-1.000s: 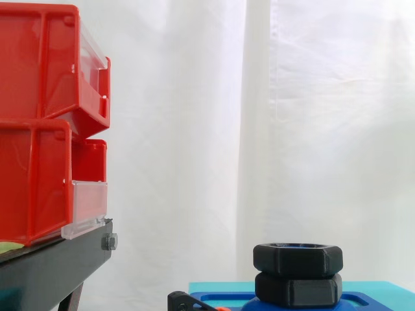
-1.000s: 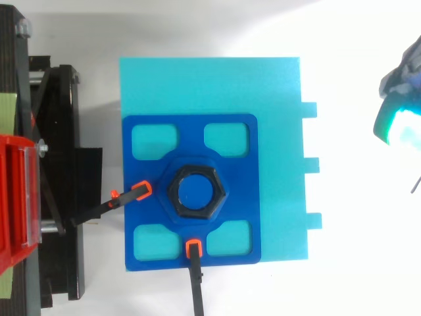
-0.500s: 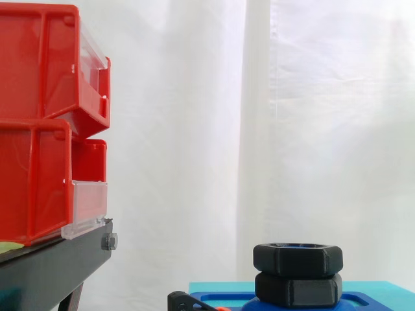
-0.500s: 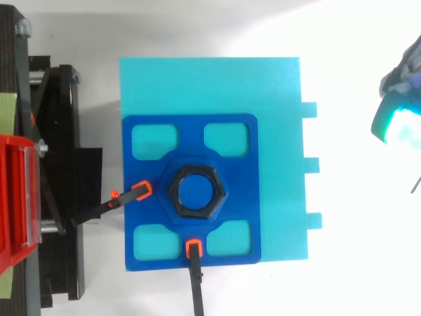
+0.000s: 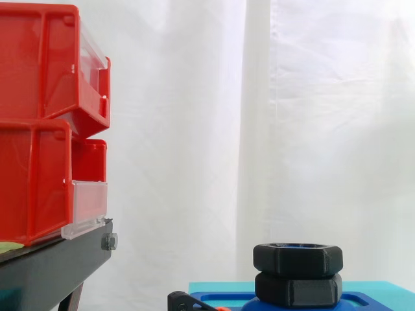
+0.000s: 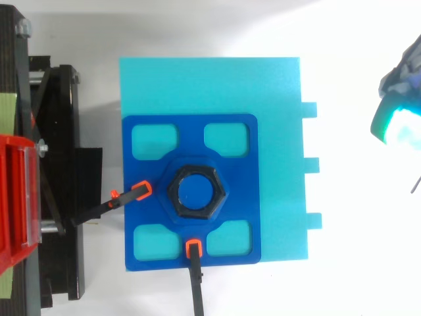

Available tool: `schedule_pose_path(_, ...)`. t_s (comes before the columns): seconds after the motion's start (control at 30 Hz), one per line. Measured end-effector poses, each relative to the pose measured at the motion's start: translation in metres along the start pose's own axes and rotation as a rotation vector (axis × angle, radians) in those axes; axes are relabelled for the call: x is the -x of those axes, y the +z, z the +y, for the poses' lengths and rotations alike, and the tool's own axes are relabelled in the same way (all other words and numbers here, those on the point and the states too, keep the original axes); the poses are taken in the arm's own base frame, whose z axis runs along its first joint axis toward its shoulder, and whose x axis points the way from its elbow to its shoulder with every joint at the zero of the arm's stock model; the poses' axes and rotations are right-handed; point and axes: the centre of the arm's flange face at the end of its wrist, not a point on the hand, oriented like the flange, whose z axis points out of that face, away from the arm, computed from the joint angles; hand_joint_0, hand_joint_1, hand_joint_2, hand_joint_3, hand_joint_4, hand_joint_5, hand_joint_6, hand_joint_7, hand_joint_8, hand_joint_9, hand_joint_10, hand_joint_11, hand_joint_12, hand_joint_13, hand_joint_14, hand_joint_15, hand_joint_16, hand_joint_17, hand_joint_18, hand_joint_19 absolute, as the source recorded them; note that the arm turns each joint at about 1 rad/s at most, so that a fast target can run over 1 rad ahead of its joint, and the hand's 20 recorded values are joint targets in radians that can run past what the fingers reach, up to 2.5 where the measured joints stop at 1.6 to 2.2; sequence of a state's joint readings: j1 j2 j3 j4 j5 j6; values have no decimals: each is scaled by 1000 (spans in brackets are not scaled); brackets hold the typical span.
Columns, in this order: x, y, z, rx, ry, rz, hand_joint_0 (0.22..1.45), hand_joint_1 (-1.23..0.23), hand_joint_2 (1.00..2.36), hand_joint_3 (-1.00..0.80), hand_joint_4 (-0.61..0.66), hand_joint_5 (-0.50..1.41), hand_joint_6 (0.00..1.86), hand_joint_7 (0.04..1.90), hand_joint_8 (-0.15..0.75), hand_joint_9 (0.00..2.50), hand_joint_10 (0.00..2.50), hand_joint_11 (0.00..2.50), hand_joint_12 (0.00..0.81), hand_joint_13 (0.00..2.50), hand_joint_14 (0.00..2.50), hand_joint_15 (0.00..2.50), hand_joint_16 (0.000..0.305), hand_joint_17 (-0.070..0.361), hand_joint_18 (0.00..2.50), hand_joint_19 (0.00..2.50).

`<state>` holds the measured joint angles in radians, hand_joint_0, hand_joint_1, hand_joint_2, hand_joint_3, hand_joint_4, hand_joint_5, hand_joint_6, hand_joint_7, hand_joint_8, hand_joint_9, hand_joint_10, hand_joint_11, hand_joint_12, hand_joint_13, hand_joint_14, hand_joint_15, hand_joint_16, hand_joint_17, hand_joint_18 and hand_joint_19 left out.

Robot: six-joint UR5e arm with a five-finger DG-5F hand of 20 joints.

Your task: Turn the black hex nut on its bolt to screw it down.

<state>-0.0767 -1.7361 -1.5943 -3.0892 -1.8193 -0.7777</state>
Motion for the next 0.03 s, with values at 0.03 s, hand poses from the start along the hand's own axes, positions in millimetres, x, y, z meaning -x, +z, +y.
schedule_pose_path(0.03, 0, 0, 0, 0, 0, 0, 476, -519, 1000, -500, 266, -147, 503, 932, 280, 807, 6, 214, 370, 500, 4, 108, 53, 120, 476, 270)
